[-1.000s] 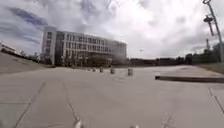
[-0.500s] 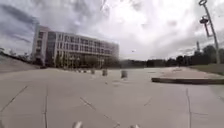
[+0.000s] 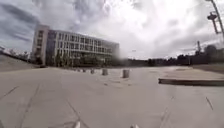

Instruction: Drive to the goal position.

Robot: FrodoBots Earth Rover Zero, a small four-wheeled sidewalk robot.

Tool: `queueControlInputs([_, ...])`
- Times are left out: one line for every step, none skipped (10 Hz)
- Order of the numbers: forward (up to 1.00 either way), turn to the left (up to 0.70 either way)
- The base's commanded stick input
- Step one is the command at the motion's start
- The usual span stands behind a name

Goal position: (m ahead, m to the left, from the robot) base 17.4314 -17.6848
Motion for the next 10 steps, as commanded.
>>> queueControlInputs([1.0,0.0])
queueControlInputs([1.0,0.0])
queueControlInputs([1.0,0.0])
queueControlInputs([1.0,-0.1])
queueControlInputs([1.0,-0.25])
queueControlInputs([1.0,-0.4])
queueControlInputs([1.0,-0.4])
queueControlInputs([1.0,-0.4])
queueControlInputs([1.0,-0.4])
queueControlInputs([1.0,-0.4])
